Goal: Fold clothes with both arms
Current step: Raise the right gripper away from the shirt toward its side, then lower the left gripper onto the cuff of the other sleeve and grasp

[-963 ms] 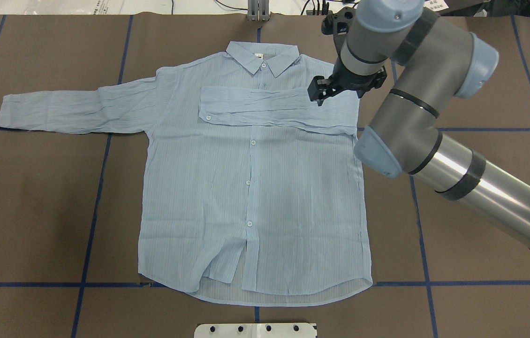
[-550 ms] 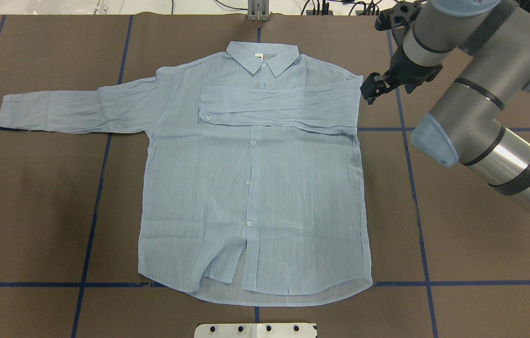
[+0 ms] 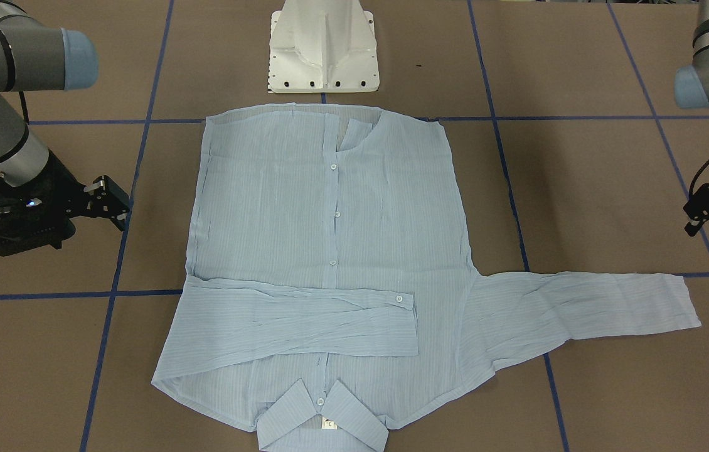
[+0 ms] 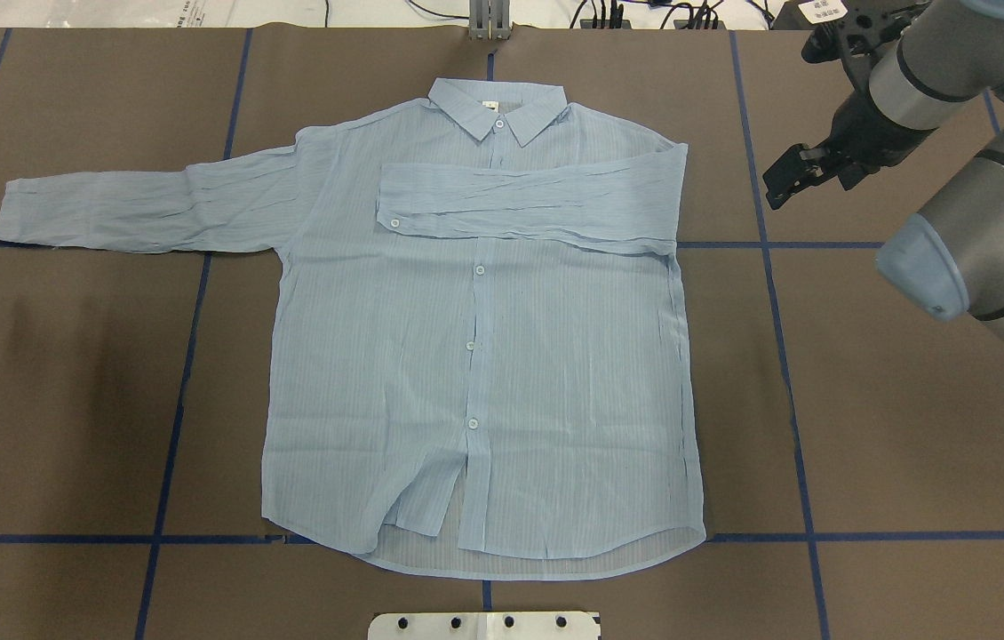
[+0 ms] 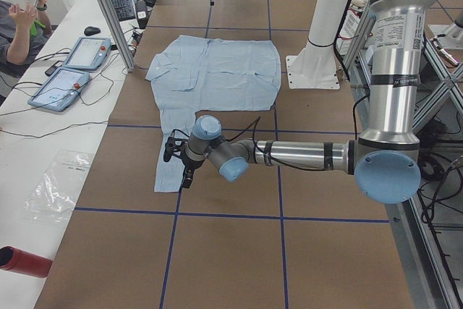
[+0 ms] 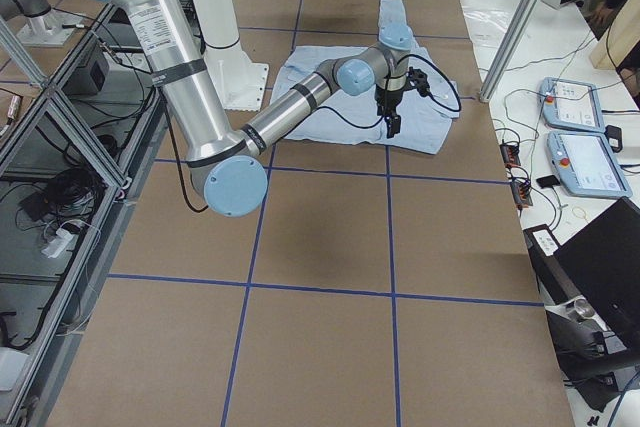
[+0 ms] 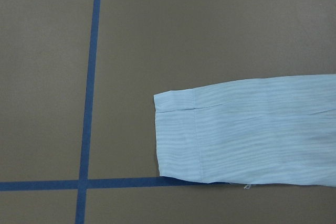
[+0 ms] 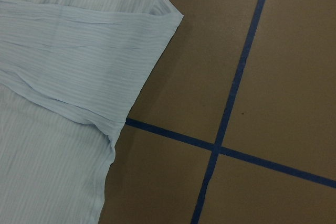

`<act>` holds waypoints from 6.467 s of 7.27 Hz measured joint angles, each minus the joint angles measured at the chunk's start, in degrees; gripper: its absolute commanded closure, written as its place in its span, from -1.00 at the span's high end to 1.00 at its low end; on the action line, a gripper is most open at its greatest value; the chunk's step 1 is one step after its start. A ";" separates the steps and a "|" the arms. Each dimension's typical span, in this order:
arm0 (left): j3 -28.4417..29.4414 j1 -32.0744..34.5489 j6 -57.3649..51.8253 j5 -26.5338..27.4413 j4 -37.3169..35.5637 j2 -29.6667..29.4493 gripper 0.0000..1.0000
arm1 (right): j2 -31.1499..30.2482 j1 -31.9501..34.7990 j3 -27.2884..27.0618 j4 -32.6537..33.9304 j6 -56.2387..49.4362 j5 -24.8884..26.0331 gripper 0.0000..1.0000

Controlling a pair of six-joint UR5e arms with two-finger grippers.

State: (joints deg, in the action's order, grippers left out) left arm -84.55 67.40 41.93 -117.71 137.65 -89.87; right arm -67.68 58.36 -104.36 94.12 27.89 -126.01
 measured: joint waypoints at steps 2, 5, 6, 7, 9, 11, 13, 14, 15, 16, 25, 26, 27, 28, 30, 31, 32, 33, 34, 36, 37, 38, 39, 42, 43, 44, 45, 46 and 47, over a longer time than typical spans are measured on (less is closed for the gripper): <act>2.56 -0.30 1.32 -0.30 3.10 -0.53 0.98 | -1.79 1.73 -1.05 -0.07 -1.59 -2.40 1.00; 4.27 -0.34 1.02 -0.25 3.64 -1.07 0.98 | -3.67 2.36 -3.82 0.03 -1.95 -3.10 1.00; 5.05 -0.37 0.80 -0.16 3.71 -1.12 0.98 | -4.79 2.48 -5.10 0.04 -1.96 -3.21 1.00; 5.58 -0.87 0.88 -0.05 3.70 -1.15 0.98 | -5.77 2.68 -6.16 0.07 -1.96 -3.25 1.00; 6.14 -3.93 1.45 0.09 3.47 -1.33 0.96 | -6.61 2.86 -6.97 0.09 -1.91 -3.26 1.00; 7.42 -5.01 1.34 0.18 3.19 -2.53 0.95 | -6.59 2.88 -7.06 0.09 -1.80 -3.20 1.00; 11.69 -5.14 0.69 0.22 3.17 -6.48 0.88 | -6.46 2.82 -7.09 0.10 -1.65 -3.19 1.00; 13.32 -5.17 0.48 0.28 3.20 -7.97 0.78 | -6.36 2.78 -7.06 0.10 -1.60 -3.17 1.00; 14.20 -5.17 0.42 0.61 3.18 -8.85 0.73 | -6.22 2.76 -7.01 0.10 -1.52 -3.14 1.00; 14.94 -5.17 0.37 1.53 3.10 -9.50 0.69 | -6.13 2.74 -6.99 0.10 -1.42 -3.12 1.00; 17.39 -4.84 0.34 3.24 3.06 -10.06 0.14 | -5.89 2.79 -7.16 0.10 -1.17 -3.10 1.00; 17.40 -4.79 0.34 3.26 3.06 -10.04 0.13 | -5.89 2.80 -7.17 0.10 -1.17 -3.10 1.00; 17.40 -4.77 0.34 3.27 3.06 -10.04 0.13 | -5.88 2.80 -7.18 0.09 -1.17 -3.10 1.00; 17.40 -4.68 0.33 3.27 3.06 -10.05 0.13 | -5.89 2.81 -7.18 0.10 -1.17 -3.10 1.00; 17.36 -3.45 0.04 3.28 3.04 -10.09 0.14 | -5.96 2.92 -7.64 0.25 -1.17 -3.20 1.00; 17.33 -2.73 -0.28 3.28 2.95 -10.19 0.15 | -5.99 3.00 -7.88 0.36 -1.17 -3.33 1.00; 17.34 -2.36 -0.42 3.28 2.81 -10.35 0.15 | -5.99 3.03 -8.00 0.41 -1.17 -3.46 1.00; 17.42 -2.28 -0.44 3.28 2.75 -10.52 0.15 | -5.99 3.06 -8.01 0.44 -1.17 -3.51 1.00; 17.85 -2.28 -0.45 3.26 2.72 -10.79 0.15 | -5.98 3.10 -8.01 0.44 -1.17 -3.53 1.00; 19.27 -2.46 -0.43 3.20 2.76 -11.51 0.15 | -6.34 3.21 -8.53 0.49 -1.17 -3.54 1.00; 19.54 -2.59 -0.37 3.19 2.80 -11.70 0.14 | -6.59 3.27 -8.97 0.56 -1.17 -3.54 1.00; 19.64 -2.66 -0.27 3.17 2.89 -11.75 0.14 | -6.72 3.30 -9.18 0.60 -1.17 -3.54 1.00; 19.66 -2.68 -0.24 3.13 2.98 -11.75 0.14 | -6.77 3.33 -9.24 0.61 -1.17 -3.53 1.00; 19.65 -2.71 0.08 3.08 3.00 -11.71 0.14 | -6.75 3.34 -9.28 0.64 -1.17 -3.46 1.00; 19.58 -2.71 0.31 3.04 3.03 -11.65 0.14 | -6.73 3.34 -9.28 0.63 -1.17 -3.44 1.00; 19.52 -2.71 0.44 2.98 3.05 -11.58 0.13 | -6.74 3.34 -9.25 0.63 -1.17 -3.40 1.00; 19.44 -2.74 0.49 2.88 3.06 -11.50 0.14 | -6.75 3.34 -9.23 0.62 -1.17 -3.36 1.00; 19.36 -2.77 0.51 2.78 3.06 -11.40 0.14 | -6.76 3.34 -9.24 0.64 -1.17 -3.32 1.00; 19.30 -2.79 0.52 2.71 3.06 -11.35 0.14 | -6.79 3.34 -9.27 0.66 -1.17 -3.27 1.00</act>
State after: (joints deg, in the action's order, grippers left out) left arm -65.25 64.62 42.45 -115.00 140.71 -101.21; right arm -74.47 61.70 -113.63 94.78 26.72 -129.28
